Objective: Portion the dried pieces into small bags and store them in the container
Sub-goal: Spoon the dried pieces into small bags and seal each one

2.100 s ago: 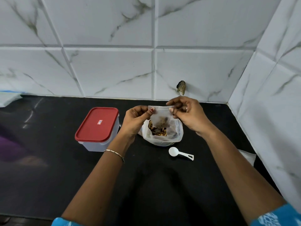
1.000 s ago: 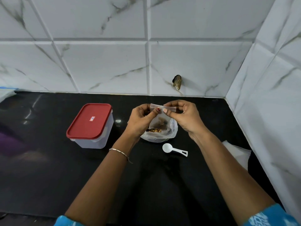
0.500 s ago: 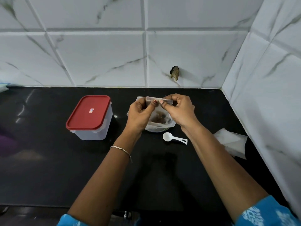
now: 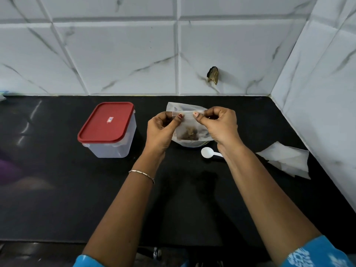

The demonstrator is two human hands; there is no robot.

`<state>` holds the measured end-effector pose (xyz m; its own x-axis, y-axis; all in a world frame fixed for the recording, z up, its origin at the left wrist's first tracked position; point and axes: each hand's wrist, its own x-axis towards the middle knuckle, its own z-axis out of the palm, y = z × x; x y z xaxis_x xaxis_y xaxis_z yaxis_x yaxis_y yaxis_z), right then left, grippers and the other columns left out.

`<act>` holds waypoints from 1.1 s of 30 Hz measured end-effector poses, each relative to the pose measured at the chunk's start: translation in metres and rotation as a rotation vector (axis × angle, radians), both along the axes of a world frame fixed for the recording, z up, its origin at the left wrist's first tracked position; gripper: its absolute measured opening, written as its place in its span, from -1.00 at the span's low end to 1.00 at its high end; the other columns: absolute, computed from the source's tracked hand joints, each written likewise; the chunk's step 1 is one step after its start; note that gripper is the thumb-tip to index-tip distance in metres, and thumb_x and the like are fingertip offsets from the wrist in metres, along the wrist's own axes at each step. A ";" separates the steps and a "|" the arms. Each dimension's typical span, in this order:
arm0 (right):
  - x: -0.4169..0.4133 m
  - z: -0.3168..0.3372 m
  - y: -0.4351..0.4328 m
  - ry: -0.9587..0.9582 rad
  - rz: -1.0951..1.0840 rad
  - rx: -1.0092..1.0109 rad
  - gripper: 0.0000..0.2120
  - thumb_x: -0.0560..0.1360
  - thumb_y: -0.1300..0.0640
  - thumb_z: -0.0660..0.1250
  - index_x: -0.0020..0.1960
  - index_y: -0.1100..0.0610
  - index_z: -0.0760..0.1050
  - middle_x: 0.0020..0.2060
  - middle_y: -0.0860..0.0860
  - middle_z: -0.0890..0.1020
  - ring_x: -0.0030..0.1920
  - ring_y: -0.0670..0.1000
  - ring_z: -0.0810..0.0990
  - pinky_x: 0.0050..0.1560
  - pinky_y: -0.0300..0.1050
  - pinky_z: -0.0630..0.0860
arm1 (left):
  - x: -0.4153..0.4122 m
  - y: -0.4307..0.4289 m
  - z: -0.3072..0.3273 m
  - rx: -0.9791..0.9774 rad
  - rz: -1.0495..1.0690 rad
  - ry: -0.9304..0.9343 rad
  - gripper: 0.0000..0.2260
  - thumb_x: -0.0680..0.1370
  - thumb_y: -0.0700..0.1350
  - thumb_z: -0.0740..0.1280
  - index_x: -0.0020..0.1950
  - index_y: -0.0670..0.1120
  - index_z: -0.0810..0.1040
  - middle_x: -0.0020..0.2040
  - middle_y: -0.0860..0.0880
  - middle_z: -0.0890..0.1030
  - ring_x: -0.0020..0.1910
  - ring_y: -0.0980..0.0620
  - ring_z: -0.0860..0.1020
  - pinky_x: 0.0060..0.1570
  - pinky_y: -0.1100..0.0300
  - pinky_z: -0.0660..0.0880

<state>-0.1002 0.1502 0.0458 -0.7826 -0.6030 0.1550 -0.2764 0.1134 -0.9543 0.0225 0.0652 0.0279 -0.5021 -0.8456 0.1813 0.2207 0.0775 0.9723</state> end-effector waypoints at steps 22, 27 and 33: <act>0.043 -0.060 -0.002 0.077 0.157 -0.214 -0.77 0.32 -0.05 0.55 -0.15 0.09 0.69 -0.19 0.01 0.71 -0.06 0.03 0.68 0.06 0.18 0.59 | 0.024 -0.008 -0.061 -0.016 -0.041 0.147 -0.90 0.47 -0.13 0.43 -0.10 -0.16 0.64 -0.20 -0.07 0.67 -0.18 0.05 0.64 -0.22 0.24 0.57; 0.054 -0.062 0.003 0.078 0.037 -0.254 -0.68 0.16 -0.19 0.55 -0.30 0.05 0.65 -0.34 0.02 0.69 -0.21 0.11 0.68 -0.11 0.19 0.62 | 0.036 0.003 -0.059 -0.079 -0.008 0.113 -0.81 0.53 -0.12 0.40 0.01 -0.24 0.63 -0.13 -0.12 0.67 -0.13 0.02 0.64 -0.16 0.17 0.60; 0.077 -0.063 0.010 0.003 0.092 -0.314 -0.86 0.39 0.16 0.53 -0.22 0.22 0.64 -0.35 0.02 0.65 -0.31 -0.09 0.58 -0.19 -0.20 0.55 | 0.064 0.012 -0.062 -0.058 0.113 0.126 -0.90 0.49 -0.11 0.44 -0.10 -0.13 0.64 -0.16 -0.10 0.67 -0.12 -0.02 0.64 -0.02 0.02 0.60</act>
<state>-0.0228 0.1601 -0.0172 -0.7263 -0.5934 0.3470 -0.2750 -0.2117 -0.9378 0.0869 0.0775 -0.0336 -0.3746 -0.8815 0.2874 0.3275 0.1642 0.9305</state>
